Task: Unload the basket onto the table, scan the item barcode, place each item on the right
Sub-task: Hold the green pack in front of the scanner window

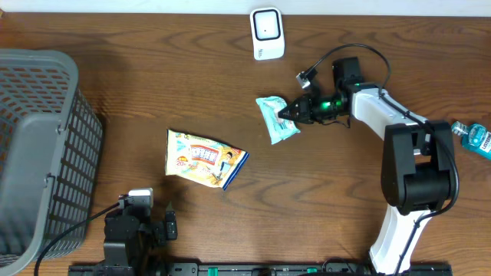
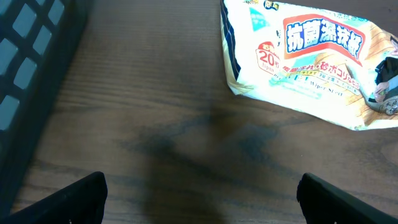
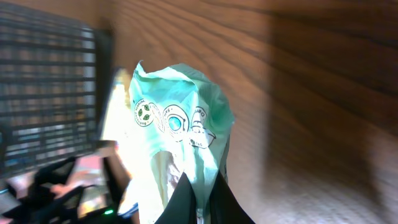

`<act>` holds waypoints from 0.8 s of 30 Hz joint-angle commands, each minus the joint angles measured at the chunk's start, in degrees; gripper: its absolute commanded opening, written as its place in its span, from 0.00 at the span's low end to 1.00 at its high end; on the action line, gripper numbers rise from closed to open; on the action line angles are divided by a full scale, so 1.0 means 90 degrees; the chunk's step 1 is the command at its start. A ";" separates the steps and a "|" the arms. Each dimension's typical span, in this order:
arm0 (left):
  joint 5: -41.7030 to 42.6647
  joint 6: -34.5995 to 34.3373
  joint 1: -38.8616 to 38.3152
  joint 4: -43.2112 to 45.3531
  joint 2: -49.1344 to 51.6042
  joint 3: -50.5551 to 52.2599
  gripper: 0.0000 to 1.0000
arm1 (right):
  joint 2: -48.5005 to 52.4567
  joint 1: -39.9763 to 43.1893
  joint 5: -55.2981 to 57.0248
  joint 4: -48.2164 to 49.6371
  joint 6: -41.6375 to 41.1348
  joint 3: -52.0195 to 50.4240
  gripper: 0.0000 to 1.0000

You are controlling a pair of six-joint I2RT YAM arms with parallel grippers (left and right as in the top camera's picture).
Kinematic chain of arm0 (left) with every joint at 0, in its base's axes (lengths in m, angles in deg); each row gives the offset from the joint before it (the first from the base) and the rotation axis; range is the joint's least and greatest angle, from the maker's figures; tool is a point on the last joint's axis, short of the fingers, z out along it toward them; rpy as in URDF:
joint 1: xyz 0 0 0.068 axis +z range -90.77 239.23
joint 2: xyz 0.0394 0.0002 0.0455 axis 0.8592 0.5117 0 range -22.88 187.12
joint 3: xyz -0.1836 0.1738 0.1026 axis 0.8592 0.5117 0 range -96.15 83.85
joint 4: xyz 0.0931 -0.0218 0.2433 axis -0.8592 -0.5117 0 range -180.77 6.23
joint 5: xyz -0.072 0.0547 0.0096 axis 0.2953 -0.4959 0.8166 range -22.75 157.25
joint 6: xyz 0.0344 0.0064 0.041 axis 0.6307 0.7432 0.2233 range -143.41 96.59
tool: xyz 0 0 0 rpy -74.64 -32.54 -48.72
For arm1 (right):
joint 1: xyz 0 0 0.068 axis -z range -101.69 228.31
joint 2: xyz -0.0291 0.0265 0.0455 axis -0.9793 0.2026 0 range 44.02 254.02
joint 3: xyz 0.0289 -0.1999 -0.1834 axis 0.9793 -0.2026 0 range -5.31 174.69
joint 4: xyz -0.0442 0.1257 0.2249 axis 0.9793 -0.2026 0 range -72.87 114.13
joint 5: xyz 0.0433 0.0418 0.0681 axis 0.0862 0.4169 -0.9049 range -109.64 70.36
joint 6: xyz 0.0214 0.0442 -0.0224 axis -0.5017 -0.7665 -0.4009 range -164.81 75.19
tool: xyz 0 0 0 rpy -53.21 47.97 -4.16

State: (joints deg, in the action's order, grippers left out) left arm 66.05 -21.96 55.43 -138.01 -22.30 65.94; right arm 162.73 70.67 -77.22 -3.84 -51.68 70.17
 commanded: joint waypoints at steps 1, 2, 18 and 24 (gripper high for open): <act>0.0066 -0.0029 0.0027 -0.0255 -0.0027 0.0024 0.98 | 0.0034 -0.0002 -0.0818 0.0075 0.0078 0.0019 0.01; 0.0066 -0.0029 0.0027 -0.0255 -0.0027 0.0024 0.98 | 0.0034 -0.0022 -0.0646 0.0158 0.0075 0.0019 0.01; 0.0066 -0.0029 0.0027 -0.0255 -0.0027 0.0024 0.98 | 0.0036 -0.0403 0.1965 0.3971 -0.2407 0.0134 0.01; 0.0066 -0.0029 0.0027 -0.0255 -0.0027 0.0024 0.98 | 0.0141 -0.0602 0.2742 0.3990 -0.2426 0.0695 0.01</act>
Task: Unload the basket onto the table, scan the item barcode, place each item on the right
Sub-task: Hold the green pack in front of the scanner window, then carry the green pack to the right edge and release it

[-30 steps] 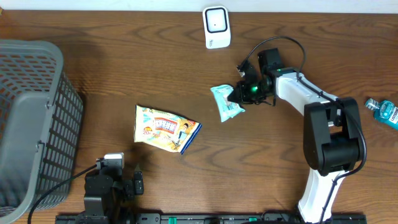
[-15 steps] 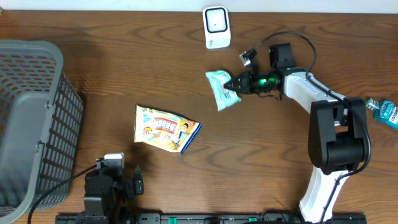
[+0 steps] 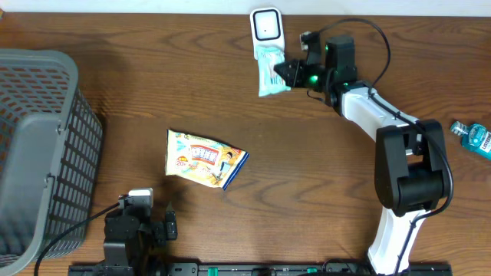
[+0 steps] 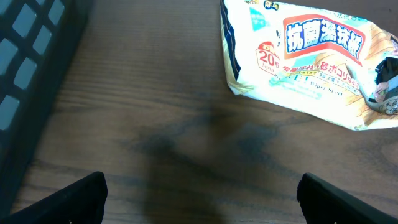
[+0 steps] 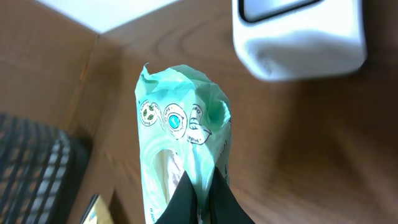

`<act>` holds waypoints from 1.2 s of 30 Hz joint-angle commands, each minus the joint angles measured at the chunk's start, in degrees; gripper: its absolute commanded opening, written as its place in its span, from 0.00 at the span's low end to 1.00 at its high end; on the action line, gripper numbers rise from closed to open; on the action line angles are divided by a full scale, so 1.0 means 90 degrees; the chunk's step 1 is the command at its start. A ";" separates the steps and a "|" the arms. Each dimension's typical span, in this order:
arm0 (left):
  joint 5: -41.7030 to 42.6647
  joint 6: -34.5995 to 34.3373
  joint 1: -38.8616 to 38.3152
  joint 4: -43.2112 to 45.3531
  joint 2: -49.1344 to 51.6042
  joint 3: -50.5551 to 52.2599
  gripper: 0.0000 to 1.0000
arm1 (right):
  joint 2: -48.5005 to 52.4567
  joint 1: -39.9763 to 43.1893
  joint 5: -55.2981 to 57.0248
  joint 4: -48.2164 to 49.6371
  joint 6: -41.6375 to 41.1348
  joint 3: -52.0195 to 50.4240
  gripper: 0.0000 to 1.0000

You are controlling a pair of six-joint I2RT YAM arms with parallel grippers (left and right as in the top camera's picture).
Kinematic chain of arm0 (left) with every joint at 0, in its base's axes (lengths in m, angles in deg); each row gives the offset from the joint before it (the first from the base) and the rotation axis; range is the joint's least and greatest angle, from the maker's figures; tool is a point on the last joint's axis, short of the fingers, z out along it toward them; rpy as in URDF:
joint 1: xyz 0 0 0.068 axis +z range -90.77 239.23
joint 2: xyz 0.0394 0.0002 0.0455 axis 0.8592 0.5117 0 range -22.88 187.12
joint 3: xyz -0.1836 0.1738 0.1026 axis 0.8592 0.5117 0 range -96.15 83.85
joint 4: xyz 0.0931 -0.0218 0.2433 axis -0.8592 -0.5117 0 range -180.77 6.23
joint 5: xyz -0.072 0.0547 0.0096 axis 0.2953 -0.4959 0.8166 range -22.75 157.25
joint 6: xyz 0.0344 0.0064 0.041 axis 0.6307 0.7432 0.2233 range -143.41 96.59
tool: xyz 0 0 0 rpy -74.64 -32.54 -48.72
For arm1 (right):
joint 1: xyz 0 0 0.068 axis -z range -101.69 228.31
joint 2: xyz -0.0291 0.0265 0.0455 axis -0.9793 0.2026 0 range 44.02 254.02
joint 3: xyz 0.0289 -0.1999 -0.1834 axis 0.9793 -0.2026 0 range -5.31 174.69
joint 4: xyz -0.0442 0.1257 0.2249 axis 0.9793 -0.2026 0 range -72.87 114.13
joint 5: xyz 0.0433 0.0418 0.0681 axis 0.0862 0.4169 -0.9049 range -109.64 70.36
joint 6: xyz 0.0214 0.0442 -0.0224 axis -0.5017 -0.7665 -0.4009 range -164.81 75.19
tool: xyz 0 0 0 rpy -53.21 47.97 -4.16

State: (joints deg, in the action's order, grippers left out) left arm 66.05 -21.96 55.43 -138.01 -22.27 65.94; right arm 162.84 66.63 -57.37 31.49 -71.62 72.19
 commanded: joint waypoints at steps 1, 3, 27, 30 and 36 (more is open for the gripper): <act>0.0066 -0.0029 0.0027 -0.0255 -0.0029 0.0024 0.98 | 0.0177 -0.0170 0.0597 0.0066 -0.0214 0.0617 0.01; 0.0066 -0.0029 0.0027 -0.0255 -0.0029 0.0024 0.98 | 0.0342 -0.0177 0.0610 0.0046 -0.0274 0.0984 0.01; 0.0066 -0.0029 0.0027 -0.0255 -0.0029 0.0024 0.98 | 0.2334 -0.0155 0.1496 -0.1341 -0.0726 0.3847 0.01; 0.0066 -0.0029 0.0027 -0.0255 -0.0029 0.0024 0.98 | 0.2334 -0.0119 0.1501 -0.1576 -0.0573 0.3915 0.01; 0.0066 -0.0029 0.0027 -0.0255 -0.0029 0.0024 0.98 | 0.2295 -0.0172 0.1974 -0.2589 -0.0036 0.4238 0.01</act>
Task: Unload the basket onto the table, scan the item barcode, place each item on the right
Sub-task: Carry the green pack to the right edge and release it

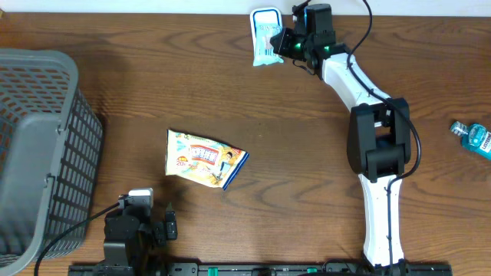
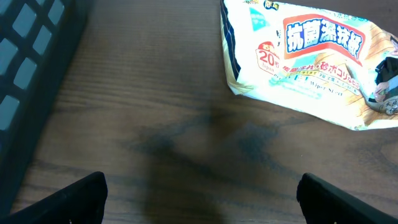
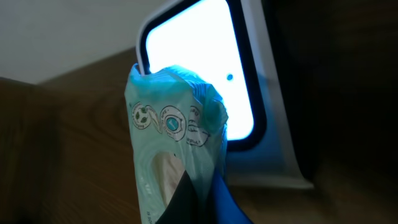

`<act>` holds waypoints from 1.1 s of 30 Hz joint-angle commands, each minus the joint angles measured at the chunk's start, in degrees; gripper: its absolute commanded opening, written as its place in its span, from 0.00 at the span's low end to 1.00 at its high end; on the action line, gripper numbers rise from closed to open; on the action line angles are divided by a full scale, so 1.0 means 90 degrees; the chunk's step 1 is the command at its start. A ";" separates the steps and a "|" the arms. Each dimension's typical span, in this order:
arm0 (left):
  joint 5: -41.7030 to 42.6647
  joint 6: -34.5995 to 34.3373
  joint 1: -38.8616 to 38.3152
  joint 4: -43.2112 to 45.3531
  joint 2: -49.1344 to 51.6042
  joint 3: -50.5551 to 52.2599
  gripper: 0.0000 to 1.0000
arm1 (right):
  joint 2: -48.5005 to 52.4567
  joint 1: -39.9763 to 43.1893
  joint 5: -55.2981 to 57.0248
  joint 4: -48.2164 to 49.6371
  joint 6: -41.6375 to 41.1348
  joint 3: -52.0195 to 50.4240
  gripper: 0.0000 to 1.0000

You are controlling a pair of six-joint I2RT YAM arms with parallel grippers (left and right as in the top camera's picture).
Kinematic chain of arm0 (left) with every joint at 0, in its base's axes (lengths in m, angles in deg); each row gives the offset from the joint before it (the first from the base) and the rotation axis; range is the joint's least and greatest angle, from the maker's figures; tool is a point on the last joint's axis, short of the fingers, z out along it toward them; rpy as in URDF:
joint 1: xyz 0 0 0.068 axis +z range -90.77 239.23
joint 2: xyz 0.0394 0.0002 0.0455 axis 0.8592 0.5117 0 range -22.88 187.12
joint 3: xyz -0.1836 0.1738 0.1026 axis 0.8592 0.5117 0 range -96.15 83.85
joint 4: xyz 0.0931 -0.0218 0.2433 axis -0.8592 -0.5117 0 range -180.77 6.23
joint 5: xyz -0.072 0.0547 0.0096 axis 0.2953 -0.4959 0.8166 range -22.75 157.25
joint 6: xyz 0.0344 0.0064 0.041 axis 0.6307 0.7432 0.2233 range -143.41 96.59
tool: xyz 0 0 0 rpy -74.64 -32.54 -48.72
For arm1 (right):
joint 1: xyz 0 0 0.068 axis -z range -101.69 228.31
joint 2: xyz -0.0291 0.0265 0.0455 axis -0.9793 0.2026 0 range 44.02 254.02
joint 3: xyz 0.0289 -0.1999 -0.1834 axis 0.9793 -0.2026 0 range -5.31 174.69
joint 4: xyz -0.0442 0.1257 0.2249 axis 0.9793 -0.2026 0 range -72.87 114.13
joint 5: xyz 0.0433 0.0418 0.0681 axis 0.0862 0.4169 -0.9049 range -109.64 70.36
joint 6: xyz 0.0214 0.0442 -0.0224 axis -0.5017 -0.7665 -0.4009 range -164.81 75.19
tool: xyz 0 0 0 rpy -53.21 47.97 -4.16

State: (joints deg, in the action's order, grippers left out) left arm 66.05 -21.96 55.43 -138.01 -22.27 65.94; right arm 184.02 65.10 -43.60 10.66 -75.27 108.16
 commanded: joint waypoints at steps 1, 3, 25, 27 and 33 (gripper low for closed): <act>0.0066 -0.0029 0.0027 -0.0255 -0.0029 0.0024 0.98 | -0.0090 -0.0022 0.0590 -0.0488 0.0396 0.0311 0.01; 0.0066 -0.0029 0.0027 -0.0255 -0.0029 0.0024 0.98 | -0.0219 -0.0039 0.0865 -0.0950 0.0449 0.0464 0.01; 0.0066 -0.0029 0.0027 -0.0255 -0.0029 0.0024 0.98 | -0.2268 0.0061 0.7349 -0.7305 -0.2679 0.0158 0.01; 0.0066 -0.0029 0.0027 -0.0255 -0.0029 0.0024 0.98 | -0.2256 0.0165 0.7631 -0.7577 -0.3269 -0.0104 0.01; 0.0066 -0.0029 0.0027 -0.0255 -0.0029 0.0024 0.98 | -0.2256 0.0321 0.7077 -0.7305 -0.3077 -0.0799 0.01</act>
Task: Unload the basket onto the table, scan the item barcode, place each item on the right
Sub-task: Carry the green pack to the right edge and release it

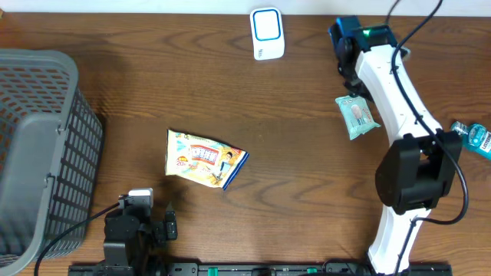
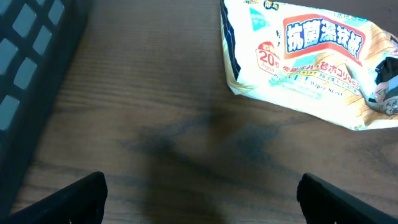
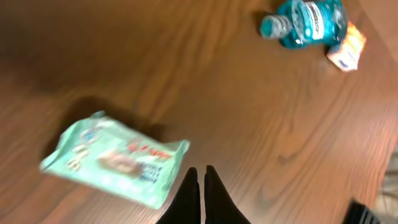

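The green packet (image 1: 357, 116) lies flat on the table at the right, and shows at the left of the right wrist view (image 3: 115, 158). My right gripper (image 3: 200, 169) hovers above the table beside it, shut with nothing between its fingers. The white scanner (image 1: 268, 33) stands at the far edge, well left of that arm. A yellow wipes pack (image 1: 203, 159) lies mid-table, also at the top of the left wrist view (image 2: 311, 62). My left gripper (image 2: 202, 190) rests low at the near edge, open and empty.
A grey mesh basket (image 1: 38, 153) fills the left side. A blue mouthwash bottle (image 1: 476, 138) lies at the right edge, seen in the right wrist view (image 3: 305, 22) next to a small orange item (image 3: 347, 53).
The green packet was held up at the scanner in my right gripper. Now it lies on the table to the right, let go, and the gripper is shut and empty beside it.
My right gripper held the green packet over the table right of centre. Then it held it close to the scanner, then right against the scanner's window. Now the packet lies released on the right. The left arm and the yellow pack have stayed put.
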`<act>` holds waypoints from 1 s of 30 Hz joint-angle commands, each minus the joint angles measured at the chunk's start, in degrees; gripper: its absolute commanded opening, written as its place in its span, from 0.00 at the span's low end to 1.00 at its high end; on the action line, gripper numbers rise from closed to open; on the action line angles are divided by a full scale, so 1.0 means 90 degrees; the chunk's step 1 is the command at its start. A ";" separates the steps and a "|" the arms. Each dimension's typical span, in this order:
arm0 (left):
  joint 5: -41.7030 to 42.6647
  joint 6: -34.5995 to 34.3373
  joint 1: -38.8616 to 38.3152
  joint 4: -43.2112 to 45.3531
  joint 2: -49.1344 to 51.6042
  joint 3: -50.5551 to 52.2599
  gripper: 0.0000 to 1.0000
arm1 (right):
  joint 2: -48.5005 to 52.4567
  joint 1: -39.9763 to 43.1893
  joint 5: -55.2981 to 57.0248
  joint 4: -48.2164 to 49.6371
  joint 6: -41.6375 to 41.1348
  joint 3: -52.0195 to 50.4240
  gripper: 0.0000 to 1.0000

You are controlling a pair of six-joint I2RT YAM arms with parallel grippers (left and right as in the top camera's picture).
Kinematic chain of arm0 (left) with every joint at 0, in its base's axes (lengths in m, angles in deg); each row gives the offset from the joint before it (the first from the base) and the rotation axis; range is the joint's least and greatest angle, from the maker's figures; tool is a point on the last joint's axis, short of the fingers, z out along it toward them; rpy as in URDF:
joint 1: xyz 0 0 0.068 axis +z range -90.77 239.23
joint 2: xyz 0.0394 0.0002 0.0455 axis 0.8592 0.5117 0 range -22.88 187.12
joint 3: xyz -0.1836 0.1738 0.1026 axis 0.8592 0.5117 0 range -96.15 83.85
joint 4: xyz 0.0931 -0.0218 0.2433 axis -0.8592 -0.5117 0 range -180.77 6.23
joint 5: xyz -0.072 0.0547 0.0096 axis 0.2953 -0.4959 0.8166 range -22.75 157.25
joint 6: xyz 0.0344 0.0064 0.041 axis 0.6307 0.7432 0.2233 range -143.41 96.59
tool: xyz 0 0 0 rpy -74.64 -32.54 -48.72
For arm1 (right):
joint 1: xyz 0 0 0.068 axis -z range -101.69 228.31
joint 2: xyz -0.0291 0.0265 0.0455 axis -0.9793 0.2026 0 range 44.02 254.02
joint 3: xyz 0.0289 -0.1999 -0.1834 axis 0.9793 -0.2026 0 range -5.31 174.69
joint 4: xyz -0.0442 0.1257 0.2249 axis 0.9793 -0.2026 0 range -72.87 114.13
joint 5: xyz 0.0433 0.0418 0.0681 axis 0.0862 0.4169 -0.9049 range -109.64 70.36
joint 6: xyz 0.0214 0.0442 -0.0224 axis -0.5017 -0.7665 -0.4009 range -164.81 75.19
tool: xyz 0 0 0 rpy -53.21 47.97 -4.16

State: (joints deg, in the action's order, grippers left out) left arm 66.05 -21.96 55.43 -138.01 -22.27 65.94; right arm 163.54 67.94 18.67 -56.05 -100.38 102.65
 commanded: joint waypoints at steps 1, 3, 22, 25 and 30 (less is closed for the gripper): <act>0.0066 -0.0029 0.0027 -0.0255 -0.0029 0.0024 0.98 | 0.0019 0.0005 0.0058 0.0248 0.0002 -0.0277 0.11; 0.0066 -0.0029 0.0027 -0.0255 -0.0029 0.0024 0.97 | 0.0036 0.0005 -0.0073 0.0597 0.0549 -0.0452 0.35; 0.0066 -0.0029 0.0027 -0.0255 -0.0029 0.0024 0.98 | 0.0051 0.0675 -0.2698 0.3757 0.5110 -0.2611 0.99; 0.0066 -0.0029 0.0027 -0.0255 -0.0029 0.0024 0.98 | 0.0056 0.0862 -0.2698 0.4233 0.5005 -0.2985 0.93; 0.0066 -0.0029 0.0027 -0.0255 -0.0029 0.0024 0.98 | 0.0056 0.1008 -0.2696 0.4333 0.4915 -0.3123 0.40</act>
State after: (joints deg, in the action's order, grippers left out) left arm 66.05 -21.96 55.43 -138.01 -22.27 65.94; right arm 163.28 76.42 -5.86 -16.71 -56.01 76.12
